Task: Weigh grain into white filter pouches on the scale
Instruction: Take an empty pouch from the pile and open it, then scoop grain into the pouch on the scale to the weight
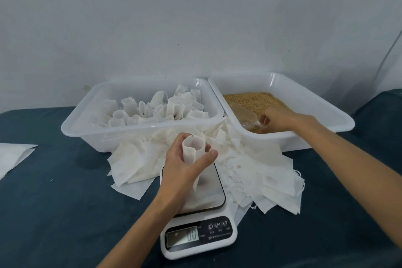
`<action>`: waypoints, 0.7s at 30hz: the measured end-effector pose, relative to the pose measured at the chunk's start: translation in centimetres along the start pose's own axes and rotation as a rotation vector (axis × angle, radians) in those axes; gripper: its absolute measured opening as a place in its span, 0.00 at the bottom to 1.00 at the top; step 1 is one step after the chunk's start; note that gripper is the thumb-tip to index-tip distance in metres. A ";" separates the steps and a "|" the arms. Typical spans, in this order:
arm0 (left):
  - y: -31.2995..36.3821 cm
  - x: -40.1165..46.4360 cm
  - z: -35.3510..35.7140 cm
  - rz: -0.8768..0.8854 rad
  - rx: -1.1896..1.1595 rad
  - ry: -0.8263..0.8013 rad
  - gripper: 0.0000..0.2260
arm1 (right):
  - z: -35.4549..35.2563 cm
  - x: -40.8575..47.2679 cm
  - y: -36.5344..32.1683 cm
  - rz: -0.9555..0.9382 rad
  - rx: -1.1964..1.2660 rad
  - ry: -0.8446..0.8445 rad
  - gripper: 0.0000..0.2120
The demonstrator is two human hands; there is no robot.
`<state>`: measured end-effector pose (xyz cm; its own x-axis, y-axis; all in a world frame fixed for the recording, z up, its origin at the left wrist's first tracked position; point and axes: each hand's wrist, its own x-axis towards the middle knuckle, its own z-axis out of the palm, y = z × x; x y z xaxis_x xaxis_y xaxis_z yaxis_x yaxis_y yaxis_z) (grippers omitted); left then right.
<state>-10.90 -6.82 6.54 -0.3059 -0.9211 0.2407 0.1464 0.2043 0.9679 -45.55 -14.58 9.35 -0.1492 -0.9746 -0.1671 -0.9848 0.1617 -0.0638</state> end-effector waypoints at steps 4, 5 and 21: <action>-0.1 0.1 0.0 0.010 0.008 -0.004 0.18 | -0.2 0.7 0.4 0.014 0.063 0.002 0.15; -0.1 0.1 0.0 0.017 0.010 -0.002 0.18 | -0.5 0.7 0.8 0.014 0.118 0.034 0.15; -0.2 0.3 -0.2 0.020 0.058 0.004 0.18 | -1.7 2.4 1.8 0.278 -0.272 0.258 0.07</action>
<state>-10.86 -7.17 6.45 -0.2998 -0.9181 0.2594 0.0977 0.2410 0.9656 -47.79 -16.91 10.52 -0.3942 -0.9123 0.1110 -0.8868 0.4093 0.2146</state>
